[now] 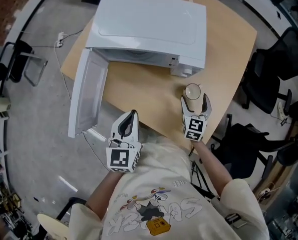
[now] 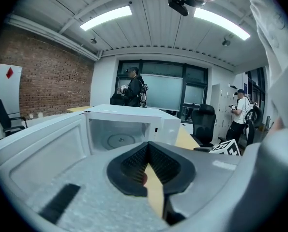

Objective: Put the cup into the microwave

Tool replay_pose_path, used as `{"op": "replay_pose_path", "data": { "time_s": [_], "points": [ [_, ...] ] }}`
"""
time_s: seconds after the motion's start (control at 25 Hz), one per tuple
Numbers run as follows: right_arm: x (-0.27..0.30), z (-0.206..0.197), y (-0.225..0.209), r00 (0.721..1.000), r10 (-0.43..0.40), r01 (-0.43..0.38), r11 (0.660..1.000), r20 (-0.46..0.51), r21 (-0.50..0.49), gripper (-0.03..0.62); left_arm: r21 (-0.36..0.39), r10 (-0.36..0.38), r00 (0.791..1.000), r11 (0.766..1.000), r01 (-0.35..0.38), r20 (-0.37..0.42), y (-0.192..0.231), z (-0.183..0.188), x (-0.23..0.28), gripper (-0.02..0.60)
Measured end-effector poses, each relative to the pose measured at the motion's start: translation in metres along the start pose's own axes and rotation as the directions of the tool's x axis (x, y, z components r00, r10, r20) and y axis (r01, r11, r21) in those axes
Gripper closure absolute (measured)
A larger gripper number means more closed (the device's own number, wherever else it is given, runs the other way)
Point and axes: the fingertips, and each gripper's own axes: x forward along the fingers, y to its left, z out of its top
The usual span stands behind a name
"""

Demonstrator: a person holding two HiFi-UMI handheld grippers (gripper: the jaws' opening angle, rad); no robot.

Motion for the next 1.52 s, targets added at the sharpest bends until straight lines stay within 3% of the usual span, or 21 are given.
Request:
{"op": "replay_pose_path", "data": {
  "time_s": [0.2,0.52,0.6,0.8,1.12,1.52],
  "points": [
    [0.019,-0.017,-0.004,1.0,0.005,-0.005,1.0,-0.023,0.016,0.152,0.009,-0.039,0.999,0.999,0.039,-0.027,-0.015,-0.006,0.009,0.575],
    [0.046,-0.044,-0.007,0.997,0.021,-0.02,1.0,-0.074,0.019,0.149,0.012,-0.008,0.999,1.0,0.009,-0.047,-0.012,-0.011,0.007,0.577],
    [0.051,-0.046,-0.006,0.996,0.033,-0.03,0.999,-0.077,0.029,0.186,0.011,-0.004,0.999,1.0,0.005,-0.047,-0.012,-0.011,0.006,0.575],
    [0.055,-0.047,-0.005,0.996,0.049,-0.045,0.998,-0.076,0.054,0.192,0.006,0.002,0.999,1.0,-0.002,-0.042,-0.011,-0.011,0.007,0.577],
    [0.054,-0.043,0.001,0.994,0.065,-0.064,0.998,-0.092,0.013,0.195,-0.007,0.002,0.999,1.0,-0.002,-0.043,-0.01,-0.013,0.004,0.577],
    [0.043,-0.015,0.056,0.981,0.186,-0.188,0.982,-0.052,-0.033,0.195,-0.037,0.027,0.999,0.999,-0.028,-0.031,0.005,-0.016,-0.008,0.577]
  ]
}}
